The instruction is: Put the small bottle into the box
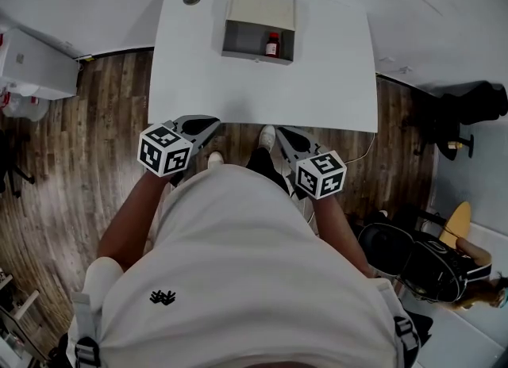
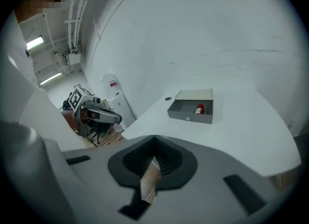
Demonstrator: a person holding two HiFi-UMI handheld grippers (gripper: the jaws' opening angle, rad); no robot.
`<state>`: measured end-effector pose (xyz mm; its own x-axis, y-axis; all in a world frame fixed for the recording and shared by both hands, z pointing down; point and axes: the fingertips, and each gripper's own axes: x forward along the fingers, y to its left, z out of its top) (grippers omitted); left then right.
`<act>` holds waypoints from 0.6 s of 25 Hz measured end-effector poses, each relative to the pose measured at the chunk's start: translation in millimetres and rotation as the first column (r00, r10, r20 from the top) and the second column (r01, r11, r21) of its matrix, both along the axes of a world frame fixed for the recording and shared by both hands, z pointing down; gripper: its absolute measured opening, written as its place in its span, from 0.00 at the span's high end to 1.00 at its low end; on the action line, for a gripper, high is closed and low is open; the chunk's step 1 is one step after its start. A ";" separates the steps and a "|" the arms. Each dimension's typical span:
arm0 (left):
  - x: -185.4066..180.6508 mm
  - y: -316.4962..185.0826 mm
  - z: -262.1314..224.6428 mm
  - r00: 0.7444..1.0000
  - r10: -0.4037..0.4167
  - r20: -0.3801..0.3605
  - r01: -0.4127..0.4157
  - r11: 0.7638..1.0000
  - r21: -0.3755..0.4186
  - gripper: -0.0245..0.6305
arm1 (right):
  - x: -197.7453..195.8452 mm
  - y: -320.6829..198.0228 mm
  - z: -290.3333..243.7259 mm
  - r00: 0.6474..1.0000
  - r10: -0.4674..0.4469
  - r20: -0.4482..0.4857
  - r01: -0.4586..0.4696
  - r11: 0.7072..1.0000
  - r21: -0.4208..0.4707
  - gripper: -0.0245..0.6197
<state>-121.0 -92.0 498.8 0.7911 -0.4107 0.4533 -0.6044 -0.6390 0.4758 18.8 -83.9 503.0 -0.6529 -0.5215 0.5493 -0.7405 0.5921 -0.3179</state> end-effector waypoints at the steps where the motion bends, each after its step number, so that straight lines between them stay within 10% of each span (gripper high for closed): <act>1: 1.9 2.4 -0.3 1.000 0.004 -0.001 -0.004 1.000 0.005 0.96 | 0.7 2.9 1.8 1.000 0.001 -0.001 -0.001 1.000 -0.002 0.95; 15: 0.9 8.2 -11.1 1.000 -0.002 -0.008 0.002 0.999 0.042 0.96 | -0.8 14.4 -5.1 0.999 -0.021 -0.026 0.022 0.999 0.032 0.95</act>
<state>-120.1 -83.8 487.7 0.7938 -0.4309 0.4291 -0.6019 -0.6573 0.4535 18.0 -69.5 497.9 -0.6499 -0.5254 0.5491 -0.7353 0.6175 -0.2794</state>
